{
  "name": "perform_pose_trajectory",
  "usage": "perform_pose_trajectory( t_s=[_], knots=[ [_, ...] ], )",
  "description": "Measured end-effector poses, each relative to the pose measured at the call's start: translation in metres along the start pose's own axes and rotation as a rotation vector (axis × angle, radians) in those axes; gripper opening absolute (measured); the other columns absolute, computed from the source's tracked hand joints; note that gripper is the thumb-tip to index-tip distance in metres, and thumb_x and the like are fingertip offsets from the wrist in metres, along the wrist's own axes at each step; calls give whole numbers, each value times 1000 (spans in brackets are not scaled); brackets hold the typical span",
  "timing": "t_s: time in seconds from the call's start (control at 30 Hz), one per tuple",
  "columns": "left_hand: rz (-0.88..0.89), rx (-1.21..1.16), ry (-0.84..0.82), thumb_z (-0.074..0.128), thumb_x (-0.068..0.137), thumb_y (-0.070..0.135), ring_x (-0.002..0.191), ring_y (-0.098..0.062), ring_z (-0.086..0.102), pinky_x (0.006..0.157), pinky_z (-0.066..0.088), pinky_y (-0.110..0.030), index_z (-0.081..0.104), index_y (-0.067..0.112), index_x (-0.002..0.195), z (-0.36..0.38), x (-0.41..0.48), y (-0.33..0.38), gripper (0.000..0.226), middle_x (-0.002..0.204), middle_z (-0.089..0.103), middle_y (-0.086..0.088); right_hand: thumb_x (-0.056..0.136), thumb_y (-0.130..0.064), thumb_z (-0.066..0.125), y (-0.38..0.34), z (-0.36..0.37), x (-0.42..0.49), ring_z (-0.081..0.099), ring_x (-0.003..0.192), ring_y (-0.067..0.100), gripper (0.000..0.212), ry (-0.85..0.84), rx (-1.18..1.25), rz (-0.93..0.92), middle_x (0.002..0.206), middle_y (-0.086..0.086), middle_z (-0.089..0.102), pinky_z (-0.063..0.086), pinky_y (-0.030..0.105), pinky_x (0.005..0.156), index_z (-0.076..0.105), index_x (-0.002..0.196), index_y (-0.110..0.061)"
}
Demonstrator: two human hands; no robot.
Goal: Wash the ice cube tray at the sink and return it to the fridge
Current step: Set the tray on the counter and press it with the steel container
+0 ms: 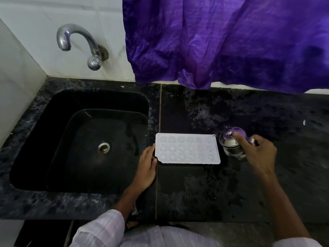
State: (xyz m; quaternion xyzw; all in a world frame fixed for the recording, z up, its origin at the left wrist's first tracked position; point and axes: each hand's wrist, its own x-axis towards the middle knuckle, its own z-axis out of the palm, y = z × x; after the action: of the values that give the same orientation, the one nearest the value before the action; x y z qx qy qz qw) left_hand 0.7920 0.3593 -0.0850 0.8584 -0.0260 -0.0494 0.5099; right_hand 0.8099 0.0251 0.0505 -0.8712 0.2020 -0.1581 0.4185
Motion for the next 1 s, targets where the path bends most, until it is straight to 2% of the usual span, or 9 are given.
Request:
perform_pose_trajectory(
  t_s=[0.07, 0.3, 0.4, 0.53, 0.7, 0.8, 0.87, 1.0],
  knots=[
    [-4, 8, 2, 28, 95, 63, 138, -18, 37, 115, 34, -48, 32, 18, 153, 0, 0, -1, 73, 153, 35, -4, 76, -50, 78, 1, -3, -1, 32, 54, 17, 70, 7, -2, 1, 54, 7, 35, 34, 31, 54, 36, 61, 4],
    [9, 0, 18, 18, 88, 79, 141, -16, 34, 116, 33, -46, 31, 18, 154, 1, -1, -1, 90, 154, 33, -2, 75, -56, 78, 7, -11, -7, 33, 54, 19, 73, 1, -1, 37, 55, 8, 34, 40, 38, 54, 35, 62, 1],
    [-1, 3, 18, 19, 88, 79, 140, -17, 34, 116, 32, -45, 31, 18, 154, 1, -1, -1, 90, 154, 33, -3, 76, -53, 78, 7, -12, -12, 33, 54, 18, 71, -2, 2, 32, 55, 7, 34, 36, 33, 55, 35, 62, 2],
    [2, 17, 14, 26, 94, 66, 140, -19, 35, 115, 32, -47, 32, 17, 153, 2, 0, -1, 77, 154, 35, -5, 76, -51, 78, 9, -14, -18, 32, 55, 18, 71, -9, 7, 37, 55, 6, 33, 34, 32, 55, 35, 62, 4],
    [28, -7, 27, 16, 85, 82, 136, -11, 35, 115, 30, -34, 33, 16, 152, 1, -1, 1, 95, 152, 37, -5, 77, -44, 79, 2, -14, -28, 30, 48, 9, 64, -10, 22, 29, 52, 1, 31, 32, 24, 47, 35, 57, -2],
    [32, -14, 23, 16, 86, 81, 138, -16, 36, 115, 32, -38, 34, 16, 152, 1, -1, 1, 95, 152, 37, -5, 78, -40, 79, -1, -13, -32, 30, 46, 7, 60, -16, 29, 22, 51, 1, 32, 27, 15, 41, 36, 57, -4],
    [29, -20, 16, 16, 85, 82, 138, -17, 37, 115, 33, -39, 34, 16, 152, 1, -1, 1, 95, 151, 37, -5, 78, -41, 79, -2, -12, -34, 30, 52, 12, 64, -19, 24, 19, 53, 3, 33, 27, 18, 43, 36, 59, 2],
    [29, -17, 14, 15, 83, 84, 138, -18, 37, 116, 32, -38, 33, 17, 152, -1, -1, 3, 97, 152, 36, -3, 78, -41, 79, -5, -8, -37, 28, 52, 10, 63, -37, 44, 8, 54, 3, 32, 30, 24, 48, 35, 58, -2]
  ],
)
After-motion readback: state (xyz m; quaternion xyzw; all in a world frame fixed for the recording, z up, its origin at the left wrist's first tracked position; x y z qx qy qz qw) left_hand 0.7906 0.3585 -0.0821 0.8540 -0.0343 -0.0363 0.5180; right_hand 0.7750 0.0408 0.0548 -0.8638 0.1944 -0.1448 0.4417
